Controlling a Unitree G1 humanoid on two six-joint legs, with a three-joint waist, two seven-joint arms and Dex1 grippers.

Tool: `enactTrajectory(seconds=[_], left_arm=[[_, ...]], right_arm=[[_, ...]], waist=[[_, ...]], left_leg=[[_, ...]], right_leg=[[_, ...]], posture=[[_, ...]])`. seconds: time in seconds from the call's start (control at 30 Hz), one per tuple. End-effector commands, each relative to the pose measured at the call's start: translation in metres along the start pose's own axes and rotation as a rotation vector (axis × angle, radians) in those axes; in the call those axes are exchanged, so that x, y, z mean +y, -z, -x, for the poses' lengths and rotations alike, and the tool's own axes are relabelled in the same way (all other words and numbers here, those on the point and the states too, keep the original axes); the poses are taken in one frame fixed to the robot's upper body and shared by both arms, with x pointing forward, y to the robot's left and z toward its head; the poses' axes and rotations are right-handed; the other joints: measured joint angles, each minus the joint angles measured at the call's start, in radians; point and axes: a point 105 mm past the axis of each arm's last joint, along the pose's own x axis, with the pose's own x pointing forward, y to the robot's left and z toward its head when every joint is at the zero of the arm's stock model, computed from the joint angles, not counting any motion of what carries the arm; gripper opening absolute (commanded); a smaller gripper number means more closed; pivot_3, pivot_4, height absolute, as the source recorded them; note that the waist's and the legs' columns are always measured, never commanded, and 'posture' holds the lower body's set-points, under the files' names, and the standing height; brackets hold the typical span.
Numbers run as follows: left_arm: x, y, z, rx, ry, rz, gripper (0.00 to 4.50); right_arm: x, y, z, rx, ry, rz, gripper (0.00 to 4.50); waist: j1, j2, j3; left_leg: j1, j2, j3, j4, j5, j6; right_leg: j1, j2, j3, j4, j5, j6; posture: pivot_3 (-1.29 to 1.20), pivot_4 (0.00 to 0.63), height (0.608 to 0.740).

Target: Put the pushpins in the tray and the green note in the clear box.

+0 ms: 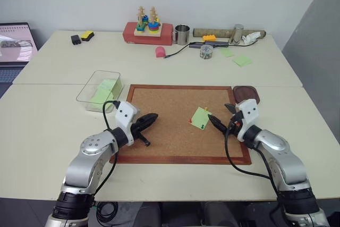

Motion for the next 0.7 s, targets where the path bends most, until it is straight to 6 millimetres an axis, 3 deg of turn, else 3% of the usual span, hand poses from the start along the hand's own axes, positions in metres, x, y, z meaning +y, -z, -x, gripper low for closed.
enactTrajectory(seconds=[0.03, 0.33, 0.7], left_arm=[[-0.008, -0.002, -0.006, 0.016, 0.05, -0.033, 0.08], [0.0, 0.049, -0.005, 0.258, 0.002, -0.03, 0.08], [-0.005, 0.047, -0.004, 0.249, 0.019, -0.028, 0.08]], right_arm=[[0.003, -0.008, -0.01, -0.027, -0.019, 0.019, 4.27], [0.008, -0.005, -0.03, -0.003, -0.035, 0.009, 4.27], [0.004, -0.001, -0.044, 0.031, -0.033, 0.009, 4.27]], waist=[[0.0, 0.0, 0.0], [0.0, 0.001, -0.001], [-0.001, 0.001, -0.001]], left_leg=[[0.0, 0.0, 0.0, 0.0, 0.0, 0.0], [0.001, 0.0, 0.0, 0.0, 0.0, 0.0], [0.003, 0.0, 0.0, 0.0, 0.001, 0.001]], right_leg=[[0.0, 0.0, 0.0, 0.0, 0.0, 0.0], [0.0, 0.0, 0.0, 0.0, 0.0, 0.0], [0.002, 0.0, 0.0, 0.001, 0.0, 0.0]], posture=[[0.0, 0.15, 0.74], [0.0, 0.15, 0.74], [0.0, 0.15, 0.74]])
